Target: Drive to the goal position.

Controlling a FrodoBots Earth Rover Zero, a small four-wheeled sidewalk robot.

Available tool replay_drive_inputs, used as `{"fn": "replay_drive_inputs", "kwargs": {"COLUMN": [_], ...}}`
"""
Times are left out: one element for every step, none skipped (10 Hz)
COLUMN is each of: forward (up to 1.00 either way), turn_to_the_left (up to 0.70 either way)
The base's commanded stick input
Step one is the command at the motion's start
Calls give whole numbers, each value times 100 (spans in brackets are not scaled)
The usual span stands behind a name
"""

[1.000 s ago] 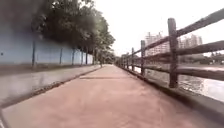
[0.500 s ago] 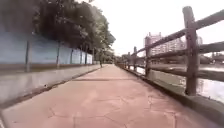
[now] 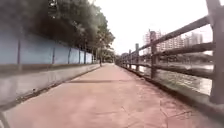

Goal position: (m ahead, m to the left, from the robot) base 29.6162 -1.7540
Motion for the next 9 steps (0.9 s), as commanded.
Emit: {"fn": "replay_drive_inputs", "kwargs": {"forward": [98, 98, 98, 98, 98, 98, 98, 98, 98], "turn_to_the_left": [0, 0, 0, 0, 0, 0, 0, 0, 0]}}
